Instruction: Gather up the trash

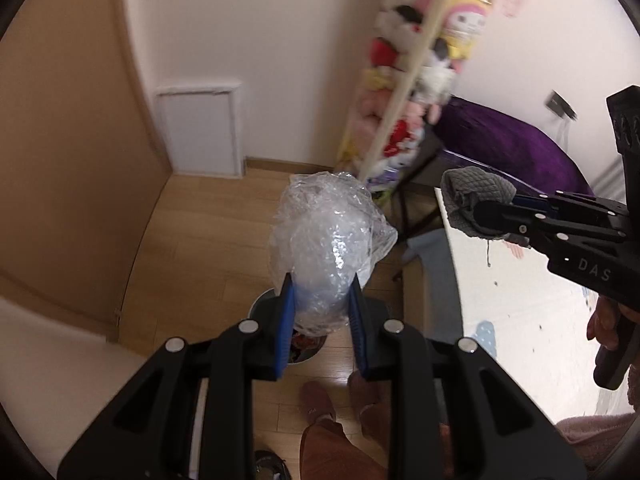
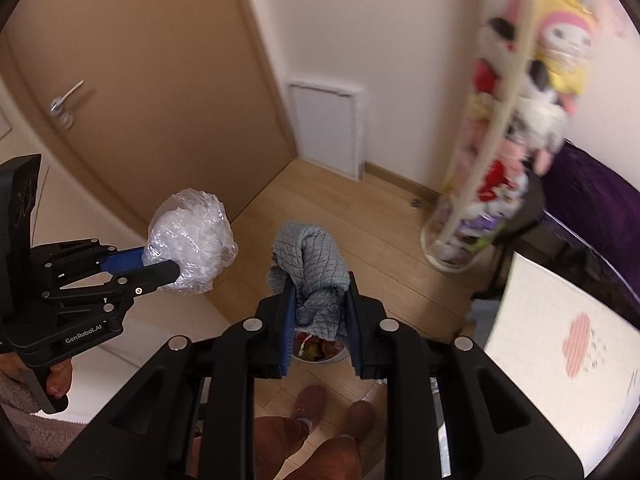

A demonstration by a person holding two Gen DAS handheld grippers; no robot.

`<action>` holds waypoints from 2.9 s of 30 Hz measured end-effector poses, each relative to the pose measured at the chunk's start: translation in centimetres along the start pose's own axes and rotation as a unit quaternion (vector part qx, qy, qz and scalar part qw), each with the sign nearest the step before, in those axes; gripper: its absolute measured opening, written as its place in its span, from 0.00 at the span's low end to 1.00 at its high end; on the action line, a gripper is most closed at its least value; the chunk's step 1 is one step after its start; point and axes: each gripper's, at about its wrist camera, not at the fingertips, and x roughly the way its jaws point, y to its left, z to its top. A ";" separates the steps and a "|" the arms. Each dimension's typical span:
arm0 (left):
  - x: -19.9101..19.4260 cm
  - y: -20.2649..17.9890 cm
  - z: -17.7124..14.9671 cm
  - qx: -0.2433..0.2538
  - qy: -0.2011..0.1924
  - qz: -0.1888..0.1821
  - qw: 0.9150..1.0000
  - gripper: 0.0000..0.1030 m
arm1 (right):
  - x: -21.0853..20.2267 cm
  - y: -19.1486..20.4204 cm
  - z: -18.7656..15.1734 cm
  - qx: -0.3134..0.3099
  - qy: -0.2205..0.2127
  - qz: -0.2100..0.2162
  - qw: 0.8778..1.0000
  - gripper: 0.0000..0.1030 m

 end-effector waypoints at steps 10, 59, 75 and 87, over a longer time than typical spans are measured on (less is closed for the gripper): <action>3.9 5.0 -3.7 -0.107 0.013 0.050 0.993 0.24 | 11.0 3.7 -1.1 -0.073 0.069 0.066 0.993 0.22; 6.5 0.5 -0.5 -0.054 0.047 0.053 0.996 0.63 | 6.2 -1.5 -1.7 -0.020 0.036 0.008 0.999 0.65; 0.6 -14.3 4.2 0.214 -0.006 -0.067 0.974 0.76 | -13.3 -7.5 -10.3 0.213 -0.072 -0.186 0.956 0.71; -5.7 -32.4 -2.2 0.367 -0.001 -0.191 0.910 0.79 | -31.0 -9.7 -29.6 0.430 -0.108 -0.364 0.819 0.75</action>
